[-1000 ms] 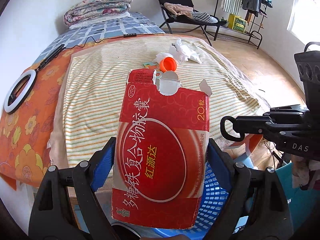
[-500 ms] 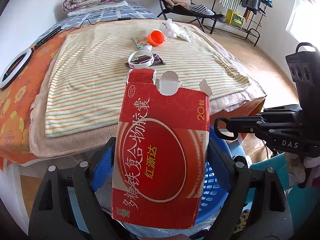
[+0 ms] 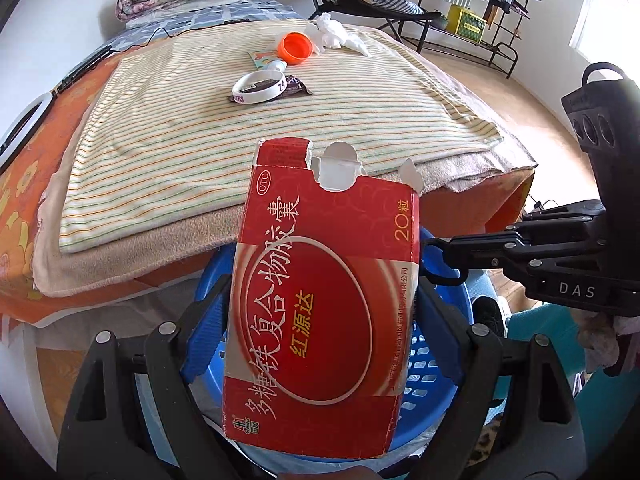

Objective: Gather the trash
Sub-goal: 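Lower the red box into the basket and open the left gripper while the right releases the hair tie, then move the left gripper to the white wristband while the right gripper approaches the orange cap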

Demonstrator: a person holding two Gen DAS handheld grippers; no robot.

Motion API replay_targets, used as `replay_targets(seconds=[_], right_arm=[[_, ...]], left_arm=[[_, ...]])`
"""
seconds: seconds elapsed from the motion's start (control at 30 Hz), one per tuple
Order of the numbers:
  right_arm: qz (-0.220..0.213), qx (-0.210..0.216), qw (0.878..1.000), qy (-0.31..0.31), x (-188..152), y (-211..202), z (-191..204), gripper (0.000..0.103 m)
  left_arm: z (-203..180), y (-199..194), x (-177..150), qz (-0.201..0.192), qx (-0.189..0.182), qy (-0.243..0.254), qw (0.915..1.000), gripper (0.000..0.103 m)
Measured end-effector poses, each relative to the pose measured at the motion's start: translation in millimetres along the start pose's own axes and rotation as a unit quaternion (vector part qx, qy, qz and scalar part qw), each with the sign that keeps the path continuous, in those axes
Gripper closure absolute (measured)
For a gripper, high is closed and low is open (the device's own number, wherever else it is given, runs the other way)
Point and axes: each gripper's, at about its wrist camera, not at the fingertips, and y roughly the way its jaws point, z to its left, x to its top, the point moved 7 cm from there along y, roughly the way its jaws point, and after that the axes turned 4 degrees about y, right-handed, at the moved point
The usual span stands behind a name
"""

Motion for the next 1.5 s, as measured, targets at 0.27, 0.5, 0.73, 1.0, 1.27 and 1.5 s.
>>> replay_targets(seconds=[0.27,0.5,0.73,1.0,1.27,1.5], right_arm=[[0.02,-0.003,1.0,0.017,-6,12,-6,0.07],[0.011,-0.005,1.0,0.029,-2,9,-10,0.048],[-0.002,0.0,0.999,0.044,5,2,-16,0.047],[0.001,0.001,0.999,0.041,3,4,-12,0.046],[-0.008,0.002,0.999,0.05,9,-1,-14,0.035],[-0.026,-0.009,0.998,0.048,21,-12,-13,0.019]], left_arm=[[2,13,-11,0.025,0.008,0.006,0.9996,0.013],[7,15,-14,0.03,0.0,-0.008,0.9995,0.013],[14,18,-18,0.038,0.004,-0.016,0.9991,0.013],[13,14,-15,0.036,0.001,-0.017,0.9992,0.013],[21,8,-3,0.04,-0.002,-0.04,0.9984,0.013],[33,-3,28,0.031,-0.004,-0.062,0.9976,0.013]])
